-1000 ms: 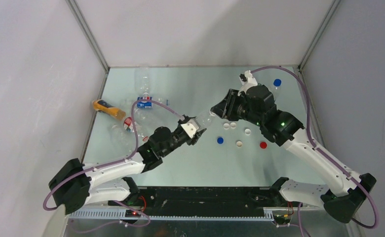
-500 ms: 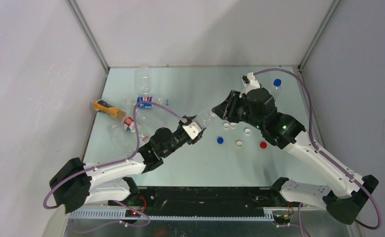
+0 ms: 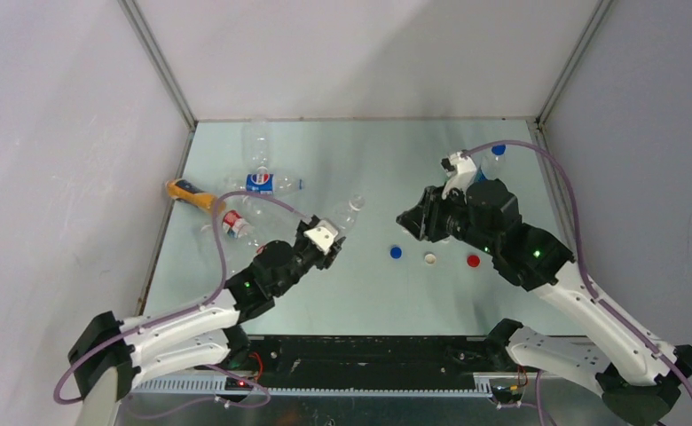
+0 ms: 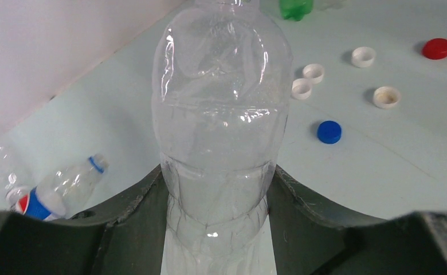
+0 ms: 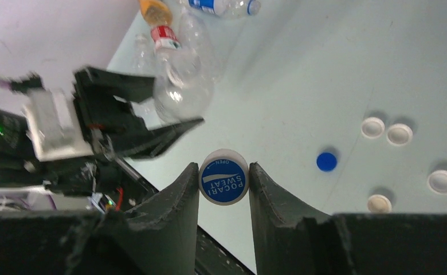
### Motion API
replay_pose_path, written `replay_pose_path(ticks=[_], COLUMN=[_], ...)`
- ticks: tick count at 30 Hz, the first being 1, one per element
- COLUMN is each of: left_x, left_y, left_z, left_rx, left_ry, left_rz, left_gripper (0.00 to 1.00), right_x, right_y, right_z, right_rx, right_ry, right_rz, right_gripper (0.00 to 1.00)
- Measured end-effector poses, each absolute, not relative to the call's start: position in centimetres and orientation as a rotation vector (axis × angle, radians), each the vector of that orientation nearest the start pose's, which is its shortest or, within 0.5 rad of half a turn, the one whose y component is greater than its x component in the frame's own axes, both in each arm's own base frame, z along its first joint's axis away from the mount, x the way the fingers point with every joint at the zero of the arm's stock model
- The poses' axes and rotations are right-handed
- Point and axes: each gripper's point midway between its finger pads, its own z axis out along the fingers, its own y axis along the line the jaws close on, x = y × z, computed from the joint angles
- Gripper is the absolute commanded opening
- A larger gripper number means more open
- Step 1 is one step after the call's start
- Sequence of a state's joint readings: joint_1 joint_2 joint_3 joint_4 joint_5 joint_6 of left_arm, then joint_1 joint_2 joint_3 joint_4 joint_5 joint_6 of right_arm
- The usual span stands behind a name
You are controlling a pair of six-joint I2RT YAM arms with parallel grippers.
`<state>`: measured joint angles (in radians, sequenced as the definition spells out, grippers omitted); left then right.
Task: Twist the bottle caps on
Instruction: Adjust the bottle cap at the center of the board.
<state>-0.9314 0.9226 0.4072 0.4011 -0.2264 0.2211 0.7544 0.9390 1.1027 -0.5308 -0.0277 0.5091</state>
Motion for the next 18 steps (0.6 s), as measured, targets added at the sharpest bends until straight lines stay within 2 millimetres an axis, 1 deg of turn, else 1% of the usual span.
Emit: replay_pose_path(ticks=[1, 3, 4, 6, 9, 11, 14, 16, 18], left_x=[24.2, 24.1, 24.1, 24.0, 23.8, 23.6, 23.4, 23.3, 23.3], left_y=[-23.8, -22.5, -21.9, -21.0, -19.7, -19.2, -18.6, -18.4, -18.1], left_z=[18.6, 18.8, 19.0, 19.7, 20.7, 21.4, 22.5, 23.2, 23.9], left_rx=[0.760, 0.728, 0.711, 0.687, 0.653, 0.640, 0.630, 0.623, 0.618], left_ry=[1.521, 1.534, 1.536, 1.532, 1.521, 1.515, 1.505, 1.496, 1.487], left_rz=[-0.328, -0.305, -0.292, -0.277, -0.257, -0.251, -0.241, -0.237, -0.233], left_gripper=[0.00, 0.00, 0.00, 0.00, 0.00, 0.00, 0.00, 0.00, 0.00], right_x=[21.0, 20.4, 20.2, 19.8, 18.8, 17.8, 16.5, 16.1, 16.1], right_y=[23.2, 23.0, 22.9, 22.9, 23.5, 23.5, 22.8, 22.9, 23.4], right_z=[29.8, 28.2, 27.2, 24.2, 19.0, 14.4, 8.7, 6.9, 5.4], right_rx=[-0.283, -0.330, -0.352, -0.408, -0.521, -0.601, -0.693, -0.741, -0.781], right_ry=[2.021, 2.031, 2.048, 2.100, 2.189, 2.275, 2.392, 2.421, 2.436], right_rz=[0.844, 0.833, 0.824, 0.786, 0.724, 0.664, 0.549, 0.505, 0.459], right_gripper=[0.01, 0.02, 0.02, 0.02, 0.04, 0.05, 0.07, 0.10, 0.14])
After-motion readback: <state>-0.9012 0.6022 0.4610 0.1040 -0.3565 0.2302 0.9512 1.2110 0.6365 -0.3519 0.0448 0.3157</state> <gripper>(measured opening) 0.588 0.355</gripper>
